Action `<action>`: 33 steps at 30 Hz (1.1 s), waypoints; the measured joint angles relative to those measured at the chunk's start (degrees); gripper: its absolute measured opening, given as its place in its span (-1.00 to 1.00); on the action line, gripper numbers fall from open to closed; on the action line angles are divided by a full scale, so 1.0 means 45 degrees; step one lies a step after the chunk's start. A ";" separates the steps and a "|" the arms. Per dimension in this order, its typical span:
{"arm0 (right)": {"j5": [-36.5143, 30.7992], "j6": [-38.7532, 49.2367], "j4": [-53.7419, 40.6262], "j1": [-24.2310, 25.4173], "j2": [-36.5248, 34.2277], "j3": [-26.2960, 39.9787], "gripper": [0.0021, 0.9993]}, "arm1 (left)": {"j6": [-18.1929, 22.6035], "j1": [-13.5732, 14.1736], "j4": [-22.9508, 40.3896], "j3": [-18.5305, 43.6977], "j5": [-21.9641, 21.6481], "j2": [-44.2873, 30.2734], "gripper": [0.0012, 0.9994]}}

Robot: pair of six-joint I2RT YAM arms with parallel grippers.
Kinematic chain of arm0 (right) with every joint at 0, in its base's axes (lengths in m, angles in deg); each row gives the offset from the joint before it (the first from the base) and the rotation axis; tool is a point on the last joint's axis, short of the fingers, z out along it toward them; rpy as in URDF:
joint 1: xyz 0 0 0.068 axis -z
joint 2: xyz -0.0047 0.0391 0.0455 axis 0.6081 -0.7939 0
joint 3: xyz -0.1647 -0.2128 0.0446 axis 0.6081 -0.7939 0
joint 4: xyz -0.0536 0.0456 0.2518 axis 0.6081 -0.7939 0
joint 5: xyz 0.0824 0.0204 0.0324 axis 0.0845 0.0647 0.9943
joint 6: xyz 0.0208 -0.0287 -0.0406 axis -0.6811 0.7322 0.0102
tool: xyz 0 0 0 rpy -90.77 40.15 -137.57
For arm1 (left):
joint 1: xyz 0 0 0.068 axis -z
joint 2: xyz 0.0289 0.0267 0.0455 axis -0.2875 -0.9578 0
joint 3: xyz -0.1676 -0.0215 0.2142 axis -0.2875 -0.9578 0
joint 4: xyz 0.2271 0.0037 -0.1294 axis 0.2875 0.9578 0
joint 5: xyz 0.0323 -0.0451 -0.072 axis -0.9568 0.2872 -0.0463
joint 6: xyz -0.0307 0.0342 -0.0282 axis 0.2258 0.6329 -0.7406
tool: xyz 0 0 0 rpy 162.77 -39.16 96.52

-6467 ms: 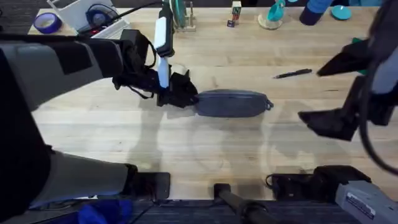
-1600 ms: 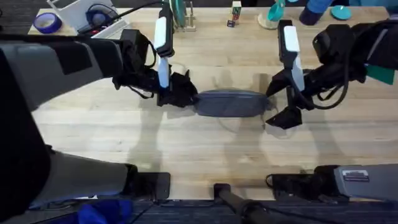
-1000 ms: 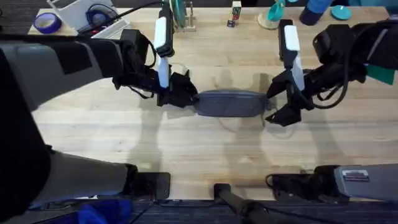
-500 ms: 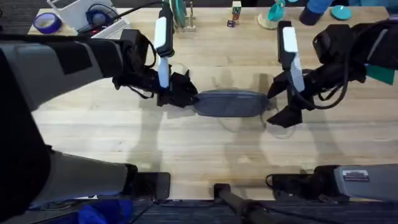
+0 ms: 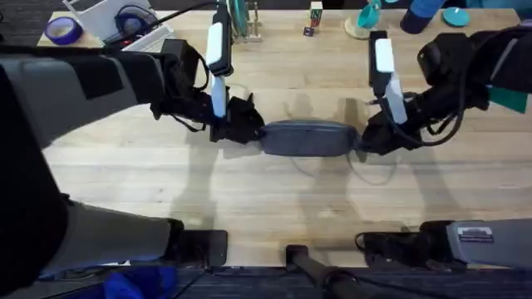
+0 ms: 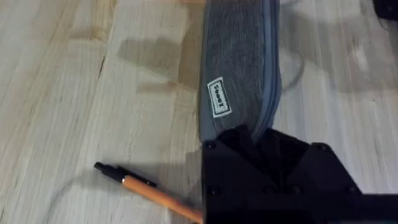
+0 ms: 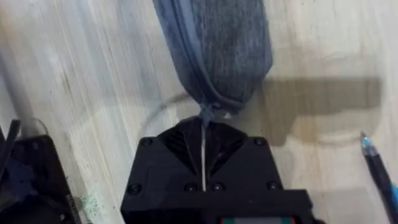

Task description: Unzip the bag, pick up the pens from the table one at a time and place them inside, then zip the bag closed.

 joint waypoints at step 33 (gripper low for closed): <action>0.0401 -0.0536 -0.0394 0.0000 0.0000 0.0000 -0.94 | 0.0004 0.0010 0.0000 0.0000 0.0005 0.0000 -0.92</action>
